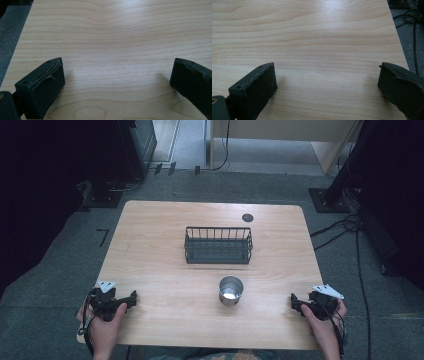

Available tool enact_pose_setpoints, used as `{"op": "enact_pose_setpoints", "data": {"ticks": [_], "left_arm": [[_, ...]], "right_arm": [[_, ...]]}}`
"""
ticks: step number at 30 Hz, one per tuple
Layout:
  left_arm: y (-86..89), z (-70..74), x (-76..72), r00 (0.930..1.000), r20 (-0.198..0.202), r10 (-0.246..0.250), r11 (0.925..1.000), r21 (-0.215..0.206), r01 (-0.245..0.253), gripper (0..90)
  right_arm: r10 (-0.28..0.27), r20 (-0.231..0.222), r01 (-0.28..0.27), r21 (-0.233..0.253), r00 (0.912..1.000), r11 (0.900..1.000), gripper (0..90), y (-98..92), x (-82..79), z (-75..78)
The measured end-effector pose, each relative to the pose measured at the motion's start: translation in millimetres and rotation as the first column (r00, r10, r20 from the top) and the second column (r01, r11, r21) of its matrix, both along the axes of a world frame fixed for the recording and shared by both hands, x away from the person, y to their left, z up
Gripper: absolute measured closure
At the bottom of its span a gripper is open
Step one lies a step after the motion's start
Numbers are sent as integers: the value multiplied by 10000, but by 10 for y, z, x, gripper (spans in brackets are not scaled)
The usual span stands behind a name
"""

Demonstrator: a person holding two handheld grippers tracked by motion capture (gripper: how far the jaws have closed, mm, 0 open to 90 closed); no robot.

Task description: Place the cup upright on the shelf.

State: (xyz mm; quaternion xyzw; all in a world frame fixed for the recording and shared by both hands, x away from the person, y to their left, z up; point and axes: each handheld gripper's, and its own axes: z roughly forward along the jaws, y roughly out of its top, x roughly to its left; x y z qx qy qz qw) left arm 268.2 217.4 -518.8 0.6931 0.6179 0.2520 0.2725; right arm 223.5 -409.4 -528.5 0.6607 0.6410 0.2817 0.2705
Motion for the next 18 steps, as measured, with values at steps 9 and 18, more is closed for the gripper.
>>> {"op": "enact_pose_setpoints", "data": {"ticks": [9,18], "left_arm": [[-1,0,1,10000,0,8,10000,-3,-8,0],[0,0,1,10000,-3,4,10000,0,-4,0]], "right_arm": [[-372,91,367,517,9993,9980,14,23,-17,88],[-33,574,-13,801,9983,9968,15,167,-27,343]]}}
